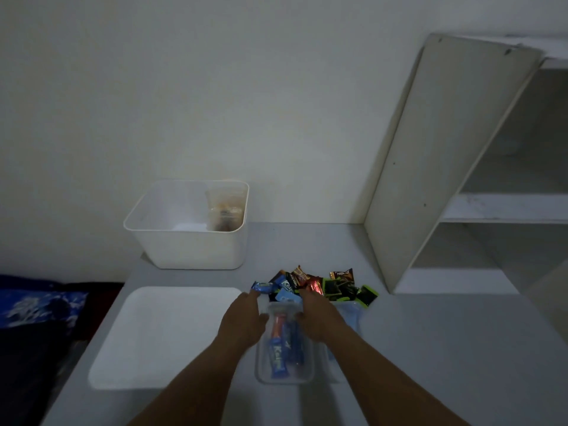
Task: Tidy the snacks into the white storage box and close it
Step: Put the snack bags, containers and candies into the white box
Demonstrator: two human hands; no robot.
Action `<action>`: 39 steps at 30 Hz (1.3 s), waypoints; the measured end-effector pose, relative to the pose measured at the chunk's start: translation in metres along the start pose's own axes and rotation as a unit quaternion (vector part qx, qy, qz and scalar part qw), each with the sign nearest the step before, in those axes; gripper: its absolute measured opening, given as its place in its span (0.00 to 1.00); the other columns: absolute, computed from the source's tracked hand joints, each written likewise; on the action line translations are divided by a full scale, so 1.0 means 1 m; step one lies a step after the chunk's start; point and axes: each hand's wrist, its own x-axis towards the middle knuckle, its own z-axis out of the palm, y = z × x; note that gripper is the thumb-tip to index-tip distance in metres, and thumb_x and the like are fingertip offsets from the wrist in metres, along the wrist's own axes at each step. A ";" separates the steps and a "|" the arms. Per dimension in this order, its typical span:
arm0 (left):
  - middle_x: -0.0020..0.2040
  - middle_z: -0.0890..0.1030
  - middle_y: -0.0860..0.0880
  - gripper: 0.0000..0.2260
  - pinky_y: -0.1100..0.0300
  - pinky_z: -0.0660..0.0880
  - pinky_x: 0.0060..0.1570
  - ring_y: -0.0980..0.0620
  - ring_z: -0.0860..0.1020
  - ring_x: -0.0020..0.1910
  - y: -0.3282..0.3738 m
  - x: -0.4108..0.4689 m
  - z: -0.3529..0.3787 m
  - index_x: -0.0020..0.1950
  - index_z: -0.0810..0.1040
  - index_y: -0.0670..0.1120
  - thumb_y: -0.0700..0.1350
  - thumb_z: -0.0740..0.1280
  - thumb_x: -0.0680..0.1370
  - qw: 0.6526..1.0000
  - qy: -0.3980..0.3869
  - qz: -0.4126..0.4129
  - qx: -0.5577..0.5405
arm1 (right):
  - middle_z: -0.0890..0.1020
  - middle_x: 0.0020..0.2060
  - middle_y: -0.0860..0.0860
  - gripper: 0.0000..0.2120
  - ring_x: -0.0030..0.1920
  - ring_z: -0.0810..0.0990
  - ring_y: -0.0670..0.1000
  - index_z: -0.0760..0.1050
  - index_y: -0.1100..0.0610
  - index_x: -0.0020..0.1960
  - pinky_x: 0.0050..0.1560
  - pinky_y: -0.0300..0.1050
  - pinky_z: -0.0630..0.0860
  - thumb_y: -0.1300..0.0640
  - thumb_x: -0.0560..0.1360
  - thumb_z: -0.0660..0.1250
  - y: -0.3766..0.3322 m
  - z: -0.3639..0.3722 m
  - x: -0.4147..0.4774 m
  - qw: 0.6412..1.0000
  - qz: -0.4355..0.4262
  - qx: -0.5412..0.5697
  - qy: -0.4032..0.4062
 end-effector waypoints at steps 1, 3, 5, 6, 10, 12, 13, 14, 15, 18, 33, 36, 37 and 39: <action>0.66 0.74 0.45 0.26 0.57 0.68 0.65 0.48 0.72 0.66 -0.003 -0.005 0.006 0.74 0.65 0.47 0.50 0.67 0.78 1.000 -0.013 -0.019 -0.004 | 0.75 0.63 0.56 0.21 0.62 0.76 0.56 0.68 0.58 0.69 0.59 0.48 0.75 0.58 0.77 0.66 0.003 0.006 -0.003 1.000 0.008 0.001 -0.006; 0.68 0.75 0.45 0.27 0.57 0.69 0.66 0.48 0.73 0.67 -0.006 -0.011 0.017 0.74 0.65 0.46 0.49 0.67 0.78 0.998 -0.034 -0.051 -0.021 | 0.77 0.60 0.54 0.17 0.60 0.78 0.54 0.69 0.56 0.66 0.58 0.47 0.76 0.58 0.78 0.66 0.008 0.018 -0.007 1.000 0.026 0.012 -0.013; 0.68 0.75 0.44 0.25 0.59 0.69 0.64 0.48 0.74 0.66 -0.008 -0.015 0.025 0.74 0.66 0.44 0.48 0.66 0.79 0.995 -0.051 -0.071 -0.039 | 0.79 0.57 0.53 0.16 0.57 0.80 0.53 0.69 0.55 0.65 0.57 0.48 0.78 0.56 0.78 0.65 0.011 0.028 -0.012 0.998 0.045 0.028 -0.032; 0.68 0.75 0.44 0.24 0.60 0.69 0.63 0.47 0.74 0.66 -0.009 -0.017 0.029 0.74 0.67 0.43 0.47 0.66 0.79 0.994 -0.059 -0.080 -0.050 | 0.79 0.57 0.54 0.18 0.57 0.80 0.53 0.67 0.55 0.67 0.57 0.48 0.79 0.56 0.78 0.65 0.012 0.033 -0.014 0.997 0.050 0.029 -0.046; 0.68 0.75 0.44 0.24 0.62 0.68 0.61 0.48 0.75 0.65 -0.005 -0.024 0.035 0.73 0.68 0.43 0.46 0.67 0.78 0.989 -0.082 -0.098 -0.078 | 0.79 0.60 0.56 0.22 0.61 0.78 0.56 0.67 0.58 0.67 0.60 0.47 0.76 0.56 0.76 0.68 0.017 0.044 -0.020 0.995 0.068 0.049 -0.053; 0.66 0.77 0.44 0.25 0.63 0.69 0.57 0.48 0.76 0.63 -0.002 -0.025 0.032 0.72 0.69 0.44 0.44 0.70 0.76 0.986 -0.084 -0.104 -0.096 | 0.78 0.62 0.56 0.19 0.63 0.77 0.55 0.69 0.59 0.67 0.61 0.45 0.75 0.60 0.76 0.66 0.019 0.042 -0.024 0.994 0.077 0.071 -0.032; 0.65 0.77 0.44 0.26 0.64 0.68 0.56 0.48 0.76 0.62 -0.001 -0.026 0.029 0.73 0.69 0.45 0.43 0.71 0.75 0.985 -0.086 -0.107 -0.104 | 0.77 0.63 0.56 0.19 0.63 0.76 0.55 0.70 0.59 0.67 0.60 0.43 0.74 0.62 0.77 0.65 0.020 0.040 -0.026 0.993 0.079 0.082 -0.024; 0.65 0.78 0.44 0.28 0.64 0.68 0.55 0.48 0.76 0.61 0.001 -0.025 0.025 0.73 0.69 0.45 0.41 0.72 0.74 0.984 -0.087 -0.109 -0.111 | 0.77 0.62 0.56 0.19 0.63 0.76 0.54 0.70 0.60 0.68 0.57 0.40 0.73 0.64 0.77 0.65 0.021 0.036 -0.029 0.992 0.076 0.101 -0.016; 0.65 0.78 0.44 0.29 0.64 0.68 0.55 0.48 0.77 0.60 0.003 -0.024 0.021 0.73 0.68 0.45 0.40 0.73 0.73 0.983 -0.087 -0.110 -0.115 | 0.78 0.61 0.56 0.20 0.61 0.77 0.54 0.70 0.60 0.68 0.53 0.37 0.72 0.65 0.76 0.65 0.021 0.031 -0.031 0.990 0.069 0.120 -0.008; 0.63 0.79 0.44 0.30 0.59 0.73 0.56 0.47 0.78 0.57 0.017 -0.019 0.008 0.72 0.71 0.47 0.39 0.74 0.71 0.979 -0.083 -0.112 -0.150 | 0.82 0.50 0.55 0.20 0.49 0.78 0.50 0.74 0.59 0.64 0.46 0.37 0.72 0.68 0.73 0.67 0.022 0.013 -0.036 0.983 0.047 0.178 0.028; 0.52 0.81 0.44 0.30 0.52 0.82 0.35 0.46 0.82 0.41 0.099 -0.013 0.050 0.72 0.71 0.49 0.35 0.72 0.71 0.950 -0.132 -0.094 -0.267 | 0.79 0.42 0.45 0.27 0.42 0.77 0.44 0.73 0.52 0.68 0.33 0.29 0.68 0.65 0.70 0.70 0.108 -0.033 -0.063 0.947 0.145 0.267 0.105; 0.54 0.81 0.44 0.31 0.52 0.82 0.40 0.48 0.82 0.44 0.102 -0.014 0.064 0.73 0.69 0.51 0.37 0.73 0.72 0.948 -0.141 -0.105 -0.264 | 0.76 0.42 0.41 0.30 0.42 0.76 0.41 0.69 0.49 0.71 0.34 0.28 0.68 0.65 0.71 0.70 0.121 -0.025 -0.066 0.937 0.152 0.297 0.102; 0.55 0.81 0.45 0.30 0.55 0.81 0.40 0.50 0.81 0.45 0.104 -0.015 0.066 0.74 0.68 0.52 0.39 0.72 0.73 0.950 -0.142 -0.100 -0.260 | 0.77 0.44 0.41 0.31 0.43 0.77 0.41 0.68 0.48 0.72 0.36 0.29 0.70 0.65 0.72 0.69 0.123 -0.022 -0.066 0.933 0.156 0.308 0.099; 0.56 0.81 0.48 0.27 0.60 0.78 0.45 0.52 0.80 0.49 0.105 -0.017 0.069 0.72 0.68 0.56 0.41 0.69 0.75 0.950 -0.145 -0.089 -0.262 | 0.80 0.54 0.47 0.33 0.51 0.79 0.46 0.64 0.44 0.74 0.46 0.37 0.77 0.63 0.73 0.68 0.127 -0.017 -0.065 0.925 0.158 0.335 0.086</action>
